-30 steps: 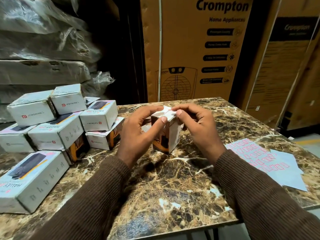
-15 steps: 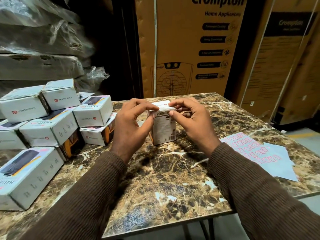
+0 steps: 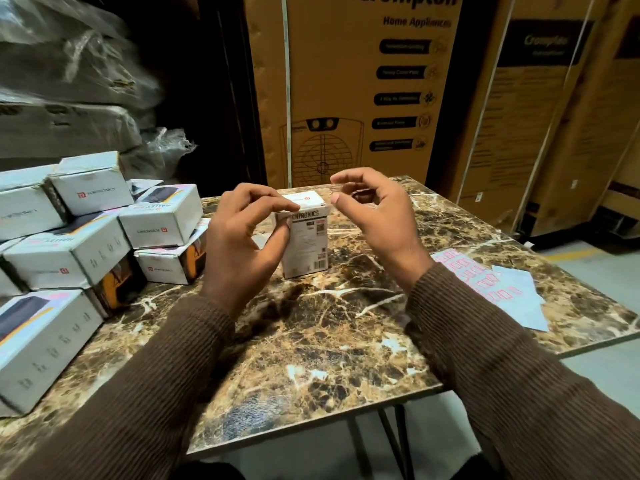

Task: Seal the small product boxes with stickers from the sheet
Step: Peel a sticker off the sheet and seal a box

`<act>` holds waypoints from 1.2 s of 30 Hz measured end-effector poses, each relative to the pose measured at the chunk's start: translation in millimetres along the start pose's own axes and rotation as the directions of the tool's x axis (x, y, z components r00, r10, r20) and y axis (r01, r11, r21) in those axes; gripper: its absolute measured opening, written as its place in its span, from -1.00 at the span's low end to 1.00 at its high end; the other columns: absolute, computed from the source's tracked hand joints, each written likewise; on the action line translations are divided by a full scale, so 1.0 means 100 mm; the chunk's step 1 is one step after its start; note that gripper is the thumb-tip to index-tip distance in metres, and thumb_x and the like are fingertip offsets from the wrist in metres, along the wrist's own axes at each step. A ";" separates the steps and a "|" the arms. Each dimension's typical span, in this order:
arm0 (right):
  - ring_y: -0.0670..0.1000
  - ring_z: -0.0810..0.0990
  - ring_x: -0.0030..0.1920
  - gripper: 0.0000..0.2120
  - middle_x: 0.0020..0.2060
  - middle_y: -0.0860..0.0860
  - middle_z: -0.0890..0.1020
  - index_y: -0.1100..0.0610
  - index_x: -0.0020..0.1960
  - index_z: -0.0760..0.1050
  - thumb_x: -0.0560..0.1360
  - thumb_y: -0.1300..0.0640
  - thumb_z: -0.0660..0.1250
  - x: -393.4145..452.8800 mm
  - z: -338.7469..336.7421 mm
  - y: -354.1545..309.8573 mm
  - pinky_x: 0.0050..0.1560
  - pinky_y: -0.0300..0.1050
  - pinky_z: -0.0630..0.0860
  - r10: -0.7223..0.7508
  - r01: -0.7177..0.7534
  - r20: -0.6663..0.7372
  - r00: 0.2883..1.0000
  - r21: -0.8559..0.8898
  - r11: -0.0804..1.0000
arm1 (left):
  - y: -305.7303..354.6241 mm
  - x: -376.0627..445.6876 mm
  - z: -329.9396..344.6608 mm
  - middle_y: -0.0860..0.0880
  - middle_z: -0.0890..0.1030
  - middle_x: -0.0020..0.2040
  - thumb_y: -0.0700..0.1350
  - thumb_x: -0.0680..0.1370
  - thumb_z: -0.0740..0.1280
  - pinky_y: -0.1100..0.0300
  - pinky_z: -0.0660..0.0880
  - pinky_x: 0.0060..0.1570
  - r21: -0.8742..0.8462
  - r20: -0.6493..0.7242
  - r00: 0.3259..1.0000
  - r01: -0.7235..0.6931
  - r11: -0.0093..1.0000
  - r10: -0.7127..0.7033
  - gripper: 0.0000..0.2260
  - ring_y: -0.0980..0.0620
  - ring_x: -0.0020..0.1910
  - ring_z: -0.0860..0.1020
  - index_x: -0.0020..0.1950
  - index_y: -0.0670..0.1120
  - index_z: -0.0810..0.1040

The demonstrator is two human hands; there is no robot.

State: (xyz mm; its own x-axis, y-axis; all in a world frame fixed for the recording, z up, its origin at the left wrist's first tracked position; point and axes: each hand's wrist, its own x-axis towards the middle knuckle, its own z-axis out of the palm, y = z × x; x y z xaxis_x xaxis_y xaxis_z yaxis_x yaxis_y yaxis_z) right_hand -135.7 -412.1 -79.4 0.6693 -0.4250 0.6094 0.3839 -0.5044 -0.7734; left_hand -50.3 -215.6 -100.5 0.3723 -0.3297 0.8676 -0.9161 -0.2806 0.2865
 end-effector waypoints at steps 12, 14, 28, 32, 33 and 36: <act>-0.09 0.68 -0.09 -0.76 -0.13 -0.14 0.73 -0.04 -0.04 0.73 0.55 0.31 0.47 -0.36 -1.73 0.07 -0.06 -0.18 0.53 0.148 0.078 0.423 0.894 -0.472 0.878 | 0.72 -0.29 0.65 0.11 0.46 0.50 0.10 0.75 0.18 0.19 0.39 0.42 -0.217 0.678 0.679 -0.180 0.959 0.281 -0.63 0.21 0.43 0.39 0.53 0.05 0.49; -0.11 0.67 -0.09 -0.70 -0.14 -0.19 0.71 -0.08 -0.06 0.73 0.53 0.34 0.46 -0.46 -1.89 0.16 -0.10 -0.20 0.51 0.207 0.077 0.438 0.875 -0.549 0.832 | 0.79 -0.26 0.81 0.10 0.42 0.55 0.17 0.75 0.12 0.13 0.37 0.47 -0.233 0.698 0.662 -0.151 0.961 0.273 -0.56 0.19 0.48 0.37 0.57 0.05 0.43; -0.17 0.61 -0.07 -0.86 -0.13 -0.21 0.66 -0.13 0.00 0.72 0.53 0.11 0.54 -0.42 -1.90 0.44 -0.15 -0.27 0.44 0.242 0.158 0.485 0.841 -0.647 0.746 | 0.95 -0.16 1.27 0.04 0.54 0.34 0.18 0.72 0.22 0.02 0.55 0.27 -0.176 0.744 0.635 -0.111 0.978 0.207 -0.58 0.12 0.27 0.50 0.43 -0.06 0.54; -0.17 0.60 -0.07 -0.88 -0.13 -0.19 0.66 -0.10 0.00 0.71 0.54 0.11 0.53 -0.40 -1.84 0.44 -0.13 -0.31 0.43 0.254 0.169 0.511 0.821 -0.643 0.747 | 0.92 -0.16 1.30 0.09 0.55 0.32 0.24 0.71 0.20 0.01 0.58 0.21 -0.183 0.747 0.623 -0.143 0.973 0.233 -0.57 0.16 0.25 0.51 0.41 0.00 0.57; -0.17 0.60 -0.07 -0.88 -0.12 -0.18 0.66 -0.10 0.01 0.71 0.54 0.12 0.52 -0.39 -1.82 0.45 -0.14 -0.32 0.42 0.252 0.175 0.515 0.819 -0.643 0.746 | 0.92 -0.16 1.30 0.10 0.55 0.32 0.25 0.71 0.20 0.01 0.58 0.21 -0.187 0.747 0.622 -0.146 0.972 0.237 -0.56 0.16 0.25 0.52 0.42 0.00 0.57; -0.17 0.59 -0.07 -0.86 -0.12 -0.17 0.65 -0.12 -0.02 0.70 0.54 0.13 0.53 -0.40 -1.82 0.46 -0.17 -0.38 0.41 0.270 0.167 0.514 0.814 -0.653 0.739 | 0.92 -0.17 1.29 0.09 0.56 0.32 0.26 0.70 0.19 0.02 0.58 0.22 -0.194 0.744 0.623 -0.145 0.970 0.241 -0.53 0.16 0.25 0.52 0.42 -0.01 0.58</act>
State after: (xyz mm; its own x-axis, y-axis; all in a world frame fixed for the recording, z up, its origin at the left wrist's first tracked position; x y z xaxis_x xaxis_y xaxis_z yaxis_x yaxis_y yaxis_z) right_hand -260.7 -555.2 -107.0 0.9756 -0.0956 0.1979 -0.0194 -0.9343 -0.3558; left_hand -122.0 -352.3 -140.8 0.1217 -0.9437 0.3075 -0.9716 -0.0500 0.2313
